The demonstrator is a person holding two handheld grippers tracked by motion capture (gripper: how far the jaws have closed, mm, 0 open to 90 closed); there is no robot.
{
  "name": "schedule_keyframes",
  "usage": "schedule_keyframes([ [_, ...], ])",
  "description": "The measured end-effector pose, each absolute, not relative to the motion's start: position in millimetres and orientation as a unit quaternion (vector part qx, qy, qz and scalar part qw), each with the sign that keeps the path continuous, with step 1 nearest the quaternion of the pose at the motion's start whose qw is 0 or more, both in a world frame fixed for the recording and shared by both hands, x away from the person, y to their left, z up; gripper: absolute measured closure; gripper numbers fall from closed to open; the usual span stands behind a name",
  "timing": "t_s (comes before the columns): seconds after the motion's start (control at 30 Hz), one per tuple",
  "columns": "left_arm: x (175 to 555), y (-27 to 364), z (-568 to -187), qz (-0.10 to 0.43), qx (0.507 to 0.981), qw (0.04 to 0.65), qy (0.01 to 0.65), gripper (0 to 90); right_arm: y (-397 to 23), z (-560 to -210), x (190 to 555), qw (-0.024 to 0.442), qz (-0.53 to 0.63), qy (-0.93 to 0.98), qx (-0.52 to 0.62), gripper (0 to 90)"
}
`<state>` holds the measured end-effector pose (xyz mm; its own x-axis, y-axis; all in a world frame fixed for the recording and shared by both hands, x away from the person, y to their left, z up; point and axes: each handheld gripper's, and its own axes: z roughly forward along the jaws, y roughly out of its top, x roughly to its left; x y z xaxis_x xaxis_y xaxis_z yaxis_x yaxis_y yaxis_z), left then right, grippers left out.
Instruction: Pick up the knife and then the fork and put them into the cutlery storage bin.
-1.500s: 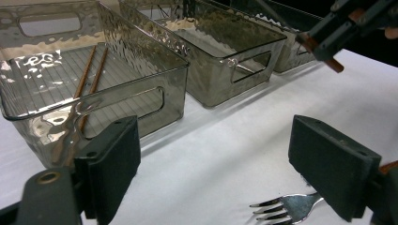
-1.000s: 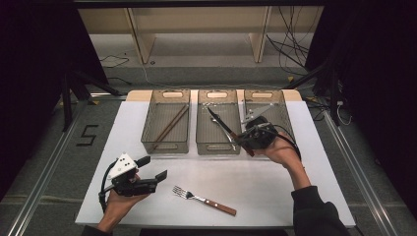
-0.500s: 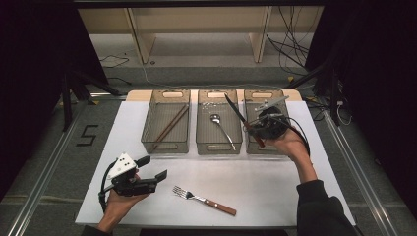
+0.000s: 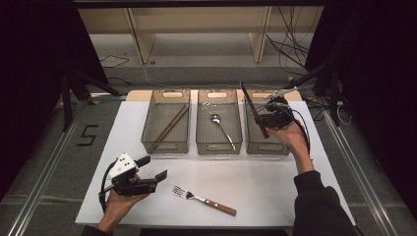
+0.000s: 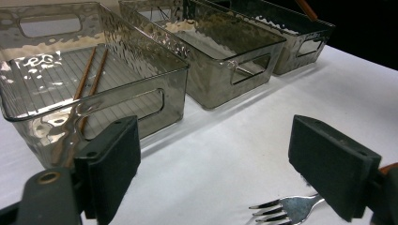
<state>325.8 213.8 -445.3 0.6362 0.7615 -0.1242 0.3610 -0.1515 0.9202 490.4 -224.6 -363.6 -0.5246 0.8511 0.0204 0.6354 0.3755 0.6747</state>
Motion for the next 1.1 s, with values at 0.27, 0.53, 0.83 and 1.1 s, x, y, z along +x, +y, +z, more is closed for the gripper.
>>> schedule_keyframes([
  [0.27,326,214,-445,0.189,0.735,0.527,0.382,16.9,-228,-373,502,0.170,0.310,0.798,0.488,77.1],
  [0.53,326,214,-445,0.190,0.734,0.528,0.383,16.9,-226,-381,508,0.156,0.302,0.791,0.509,77.1],
  [0.83,326,214,-445,0.190,0.734,0.528,0.383,16.8,-229,-395,510,0.147,0.280,0.786,0.530,77.0],
  [1.1,326,214,-445,0.189,0.735,0.527,0.383,16.9,-233,-401,511,0.137,0.269,0.783,0.544,77.0],
])
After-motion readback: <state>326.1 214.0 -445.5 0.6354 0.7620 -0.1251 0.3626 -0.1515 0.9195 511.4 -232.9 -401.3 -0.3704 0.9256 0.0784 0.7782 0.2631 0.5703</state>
